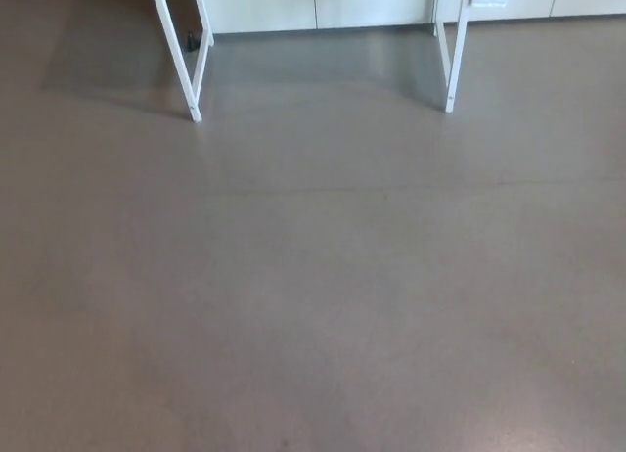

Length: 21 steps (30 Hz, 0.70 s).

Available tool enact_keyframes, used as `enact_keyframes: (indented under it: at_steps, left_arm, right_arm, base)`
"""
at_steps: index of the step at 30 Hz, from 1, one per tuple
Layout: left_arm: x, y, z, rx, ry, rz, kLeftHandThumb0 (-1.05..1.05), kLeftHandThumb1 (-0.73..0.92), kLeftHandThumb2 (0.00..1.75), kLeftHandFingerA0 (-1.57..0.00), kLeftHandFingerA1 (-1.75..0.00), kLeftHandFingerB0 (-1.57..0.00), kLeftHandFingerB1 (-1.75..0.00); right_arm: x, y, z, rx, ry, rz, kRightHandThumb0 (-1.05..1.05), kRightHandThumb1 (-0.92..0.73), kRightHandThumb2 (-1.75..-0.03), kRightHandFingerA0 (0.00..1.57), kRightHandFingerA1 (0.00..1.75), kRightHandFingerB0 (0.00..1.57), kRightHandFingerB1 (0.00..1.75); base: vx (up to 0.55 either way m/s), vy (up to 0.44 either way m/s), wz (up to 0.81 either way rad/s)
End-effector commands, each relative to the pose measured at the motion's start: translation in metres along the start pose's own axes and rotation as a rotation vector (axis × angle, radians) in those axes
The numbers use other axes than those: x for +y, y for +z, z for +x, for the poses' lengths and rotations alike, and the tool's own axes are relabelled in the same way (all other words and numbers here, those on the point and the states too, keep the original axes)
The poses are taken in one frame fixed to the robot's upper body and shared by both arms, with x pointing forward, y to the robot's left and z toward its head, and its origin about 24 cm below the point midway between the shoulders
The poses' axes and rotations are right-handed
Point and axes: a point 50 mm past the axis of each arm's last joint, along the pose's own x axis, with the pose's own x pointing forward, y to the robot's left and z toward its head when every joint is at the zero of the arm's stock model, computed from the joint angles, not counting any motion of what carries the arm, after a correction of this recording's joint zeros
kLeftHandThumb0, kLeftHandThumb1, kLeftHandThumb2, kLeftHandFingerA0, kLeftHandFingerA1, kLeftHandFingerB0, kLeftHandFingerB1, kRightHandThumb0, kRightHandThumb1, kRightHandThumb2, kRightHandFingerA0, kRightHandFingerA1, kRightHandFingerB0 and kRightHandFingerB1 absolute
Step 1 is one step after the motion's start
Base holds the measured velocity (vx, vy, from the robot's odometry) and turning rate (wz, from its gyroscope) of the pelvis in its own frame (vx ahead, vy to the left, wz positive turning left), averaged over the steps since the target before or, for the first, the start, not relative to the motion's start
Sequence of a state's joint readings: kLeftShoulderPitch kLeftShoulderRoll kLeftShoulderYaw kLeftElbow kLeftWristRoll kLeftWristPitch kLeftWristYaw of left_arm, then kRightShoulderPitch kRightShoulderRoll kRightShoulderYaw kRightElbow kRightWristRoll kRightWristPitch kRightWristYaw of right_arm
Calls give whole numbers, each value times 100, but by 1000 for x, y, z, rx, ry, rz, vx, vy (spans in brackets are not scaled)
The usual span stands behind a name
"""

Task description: The robot walk towards a table in front and uses its left hand to pick up the pot from the base and places it on the table

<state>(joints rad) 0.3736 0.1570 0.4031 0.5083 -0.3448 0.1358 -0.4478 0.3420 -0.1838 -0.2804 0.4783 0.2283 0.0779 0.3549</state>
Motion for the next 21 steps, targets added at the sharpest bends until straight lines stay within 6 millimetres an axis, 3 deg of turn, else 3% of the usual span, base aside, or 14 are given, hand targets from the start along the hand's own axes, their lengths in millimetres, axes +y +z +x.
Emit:
enact_keyframes:
  at_steps: [1,5,6,14,21]
  left_arm:
    - [6,5,-1,12,21,-10,-28,60,58,-27,-33,-18,-29]
    - [6,5,-1,10,10,2,-27,62,59,-24,-33,-16,-28]
    - [6,5,-1,8,8,0,-27,62,59,-26,-33,-17,-29]
    - [5,6,-1,2,29,12,-27,63,59,-29,-35,-19,-30]
    - [5,8,1,2,29,22,-32,59,66,-26,-37,-20,-35]
  right_arm:
    - [-2,-3,1,-7,8,-13,-41,-58,-70,29,48,21,43]
    - [-2,-3,2,-16,22,20,-40,-56,-70,29,52,22,45]
    - [-2,-3,3,-21,30,26,-32,-43,-90,23,57,16,52]
    - [-3,-4,4,-16,44,1,-31,-46,-92,26,58,18,52]
    - [-2,-3,5,-8,50,-15,-31,-44,-91,30,60,19,53]
  base:
    - [153,37,-9]
    - [205,129,-8]
    - [272,178,-11]
    - [284,184,3]
    - [239,-43,7]
